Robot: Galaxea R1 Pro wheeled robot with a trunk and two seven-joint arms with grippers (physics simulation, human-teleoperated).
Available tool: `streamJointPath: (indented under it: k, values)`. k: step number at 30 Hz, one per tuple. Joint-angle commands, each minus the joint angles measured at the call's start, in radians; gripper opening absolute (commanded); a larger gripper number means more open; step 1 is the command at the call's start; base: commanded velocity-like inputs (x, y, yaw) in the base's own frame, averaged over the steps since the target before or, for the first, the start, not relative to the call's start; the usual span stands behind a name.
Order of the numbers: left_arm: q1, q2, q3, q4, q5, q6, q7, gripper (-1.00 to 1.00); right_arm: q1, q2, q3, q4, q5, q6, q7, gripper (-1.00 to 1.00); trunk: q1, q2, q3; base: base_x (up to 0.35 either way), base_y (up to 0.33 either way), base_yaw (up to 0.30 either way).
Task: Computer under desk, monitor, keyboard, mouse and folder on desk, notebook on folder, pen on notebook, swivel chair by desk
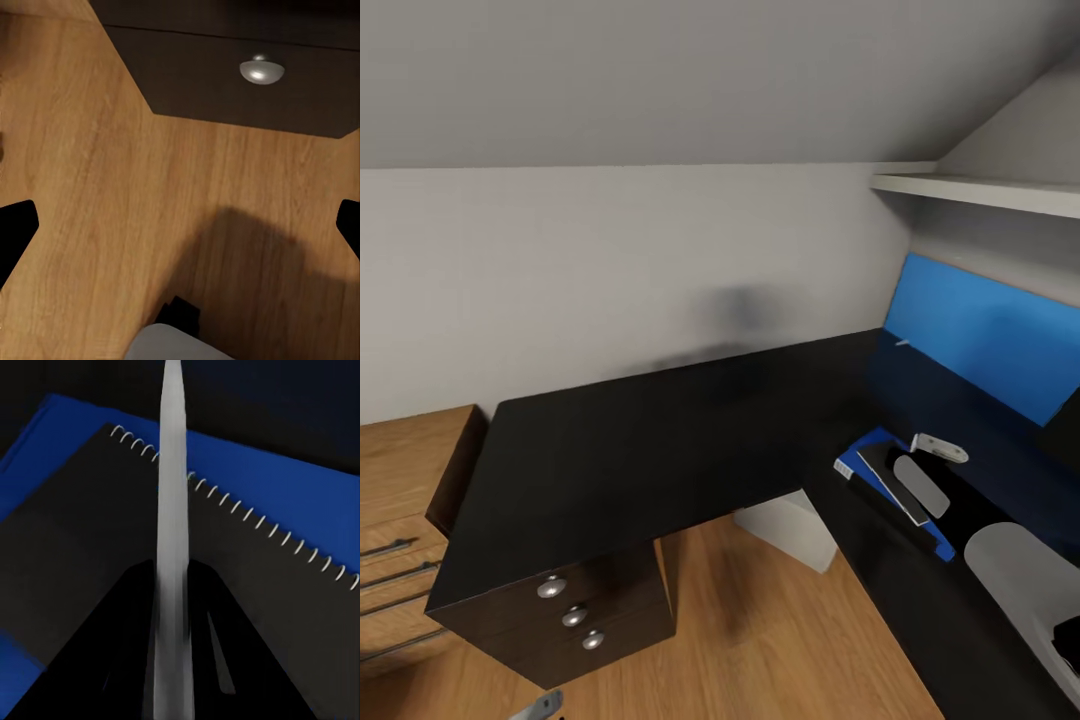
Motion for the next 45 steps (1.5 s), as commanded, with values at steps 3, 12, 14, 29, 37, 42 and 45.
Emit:
streamJointPath:
  k: [3, 12, 14, 29, 37, 42, 45]
  values:
    - [0.0, -0.001, 0.001, -0.002, 0.006, 0.005, 0.002, 1.0, -0.001, -0.001, 0.007, -0.002, -0.003, 0.006, -0.009, -1.0, 0.0, -0.001, -0.001, 0.04, 0.048, 0.0]
    - [0.0, -0.001, 0.001, -0.001, 0.006, 0.005, 0.002, 1.0, -0.001, -0.001, 0.007, -0.002, -0.003, 0.006, -0.008, -1.0, 0.0, -0.001, -0.001, 0.005, 0.006, 0.0]
    - [0.0, -0.001, 0.001, -0.001, 0.006, 0.005, 0.003, 1.0, -0.001, -0.001, 0.007, -0.002, -0.003, 0.006, -0.008, -1.0, 0.0, -0.001, -0.001, 0.015, 0.0, 0.0]
    - [0.0, -0.001, 0.001, -0.001, 0.006, 0.006, 0.002, 1.0, -0.001, -0.001, 0.007, -0.002, -0.003, 0.006, -0.009, -1.0, 0.0, -0.001, -0.001, 0.089, 0.0, 0.0]
    - [0.0, -0.001, 0.0, -0.001, 0.006, 0.006, 0.002, 1.0, -0.001, -0.001, 0.007, -0.002, -0.002, 0.006, -0.009, -1.0, 0.0, -0.001, -0.001, 0.002, 0.0, 0.0]
    - [0.0, -0.001, 0.001, -0.001, 0.006, 0.006, 0.002, 1.0, -0.001, 0.0, 0.007, -0.002, -0.002, 0.006, -0.009, 1.0, 0.0, -0.001, -0.001, 0.0, 0.0, 0.0]
    - [0.0, -0.001, 0.001, -0.001, 0.006, 0.006, 0.002, 1.0, -0.001, 0.002, 0.008, -0.003, -0.002, 0.006, -0.009, 1.0, 0.0, -0.001, -0.001, 0.0, 0.0, 0.0]
